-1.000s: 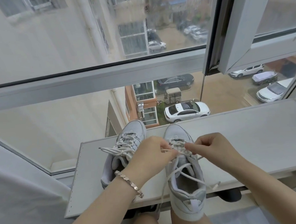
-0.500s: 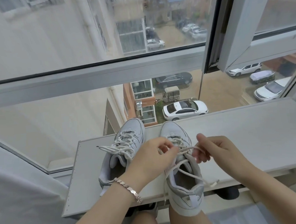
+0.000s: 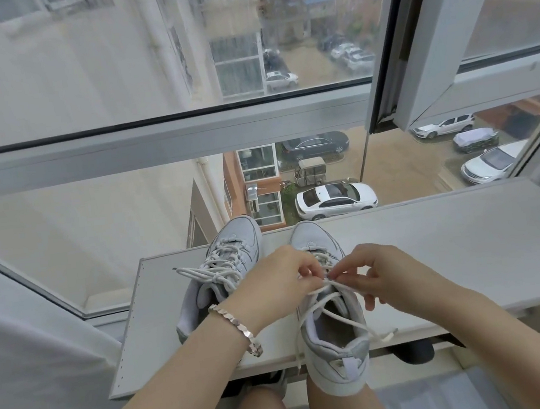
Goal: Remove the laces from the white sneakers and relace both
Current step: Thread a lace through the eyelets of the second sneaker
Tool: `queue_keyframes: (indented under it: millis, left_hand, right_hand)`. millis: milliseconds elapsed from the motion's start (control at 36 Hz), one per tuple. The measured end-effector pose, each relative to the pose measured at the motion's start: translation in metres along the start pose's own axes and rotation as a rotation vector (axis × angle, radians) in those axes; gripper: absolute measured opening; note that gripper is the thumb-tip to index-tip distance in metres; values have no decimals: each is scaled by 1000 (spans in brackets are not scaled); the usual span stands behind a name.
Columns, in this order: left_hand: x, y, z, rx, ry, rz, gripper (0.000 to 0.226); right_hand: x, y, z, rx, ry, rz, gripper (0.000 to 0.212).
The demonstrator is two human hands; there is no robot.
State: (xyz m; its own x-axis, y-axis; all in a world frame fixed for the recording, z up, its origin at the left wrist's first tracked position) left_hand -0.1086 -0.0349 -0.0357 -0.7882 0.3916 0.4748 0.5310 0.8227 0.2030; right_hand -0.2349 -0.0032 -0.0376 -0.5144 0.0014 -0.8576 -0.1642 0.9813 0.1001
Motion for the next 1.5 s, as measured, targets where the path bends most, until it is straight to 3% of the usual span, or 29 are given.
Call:
queue_keyframes:
  millis: [111,278,361,667,917,1000,1056,1111,1222,1500]
  left_hand:
    - [1,7,8,93,-116,5,13]
    - [-7,21,15,246,123,-18,22]
    - [-7,23,14,264,229,-18,29]
    - [-12,31,15,189,694,-95,20]
    - [-2,27,27,152,477,0,16]
    - [-4,24,32,173,303,-29,34]
    - [-7,22,32,219,242,-72,50]
    - [-10,21,30,254,267,-104,45]
    - [-11,24,28,312,255,-60,11]
    - [-23,36,29,446,313,-117,28]
  right_hand:
    - [-2,-5,4,-56,191,-11,21]
    - [3,2,16,8,403,-23,16]
    - [1,8,17,113,373,-41,15]
    - [-4,10,17,263,199,-125,17]
    - [20,25,19,224,-84,-4,9]
    - [24,27,19,201,-80,49,47]
    - [24,25,15,224,-82,54,58]
    - [22,23,12,224,-86,43,54]
    - [25,21,11,219,-91,19,48]
    - [35,34,9,474,-298,-53,47]
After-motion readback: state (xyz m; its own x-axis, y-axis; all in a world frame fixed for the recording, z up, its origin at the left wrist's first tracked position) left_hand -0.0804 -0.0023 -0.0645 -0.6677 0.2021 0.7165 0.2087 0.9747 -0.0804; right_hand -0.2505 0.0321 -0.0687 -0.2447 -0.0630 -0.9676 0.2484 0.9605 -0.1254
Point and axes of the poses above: each hand's wrist, its own y-axis away from the middle knuckle, its own z-axis out of the palm, x = y × z, the point moved 7 cm from there along -y, towards the middle knuckle, and after that the axes turned 11 degrees about -y, right-handed, at the moved point
